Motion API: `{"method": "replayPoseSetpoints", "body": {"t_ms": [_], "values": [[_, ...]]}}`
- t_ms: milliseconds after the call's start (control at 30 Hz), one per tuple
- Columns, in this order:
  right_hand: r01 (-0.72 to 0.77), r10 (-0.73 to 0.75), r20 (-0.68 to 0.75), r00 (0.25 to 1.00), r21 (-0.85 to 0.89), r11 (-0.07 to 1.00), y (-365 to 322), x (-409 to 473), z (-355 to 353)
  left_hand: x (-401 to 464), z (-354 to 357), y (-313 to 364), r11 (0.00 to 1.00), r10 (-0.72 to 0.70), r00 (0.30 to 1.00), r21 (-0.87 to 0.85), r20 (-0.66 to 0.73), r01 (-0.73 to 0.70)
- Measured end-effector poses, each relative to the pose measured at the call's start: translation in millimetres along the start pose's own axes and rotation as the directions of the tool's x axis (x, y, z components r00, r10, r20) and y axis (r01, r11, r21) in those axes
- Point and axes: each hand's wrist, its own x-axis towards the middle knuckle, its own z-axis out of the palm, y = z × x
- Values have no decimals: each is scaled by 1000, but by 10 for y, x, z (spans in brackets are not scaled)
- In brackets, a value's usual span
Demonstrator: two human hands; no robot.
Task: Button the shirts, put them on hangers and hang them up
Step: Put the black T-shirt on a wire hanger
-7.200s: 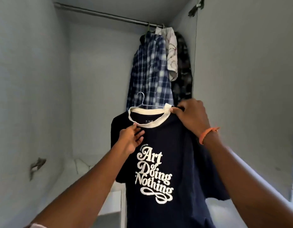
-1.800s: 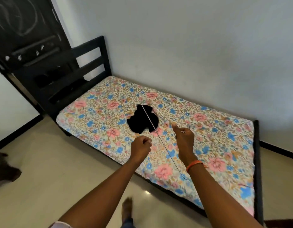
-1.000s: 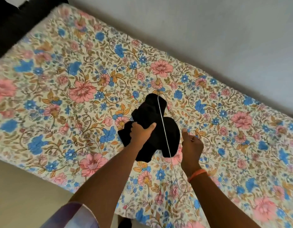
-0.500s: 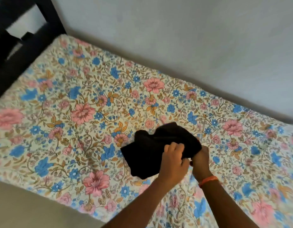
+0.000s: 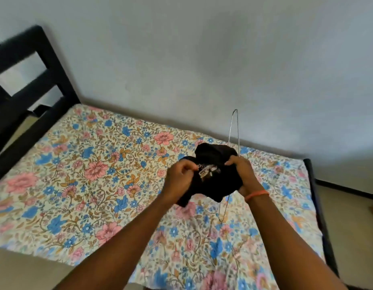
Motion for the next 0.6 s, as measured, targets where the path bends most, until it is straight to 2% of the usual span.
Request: {"method": "replayPoseSetpoints", "body": {"t_ms": [33, 67, 133, 200, 267, 333, 400, 433, 500, 600], "values": [[18, -20, 25, 999, 64, 998, -147, -141, -120, -4, -20, 65, 996, 14, 999, 89, -51, -9], [35, -39, 47, 998, 95, 995, -247, -212, -238, 21, -26, 104, 982, 28, 999, 186, -42, -20], [62, -70, 66, 995, 121, 991, -479, -438, -418, 71, 32, 222, 933, 33, 999, 358, 40, -45], [78, -92, 86, 992, 155, 985, -682, -650, -578, 106, 158, 363, 896, 6, 994, 441, 112, -55], [121, -143, 106, 984, 195, 973, -831, -826, -745, 85, 300, 507, 927, -51, 980, 374, 194, -26], [153, -184, 102, 978, 255, 955, -919, -958, -872, 49, 389, 564, 965, -184, 943, 235, 279, 119], [168, -195, 78, 978, 268, 949, -948, -1020, -985, -39, 407, 555, 947, -319, 865, 160, 388, 278], [168, -187, 55, 981, 251, 953, -946, -1026, -1040, -74, 395, 518, 939, -342, 831, 128, 438, 319], [188, -198, 29, 980, 212, 959, -936, -1058, -1147, -145, 352, 474, 935, -306, 817, -7, 488, 354], [240, -241, -11, 970, 116, 964, -886, -1081, -1288, -206, 237, 630, 905, -204, 842, -232, 499, 357]]}}
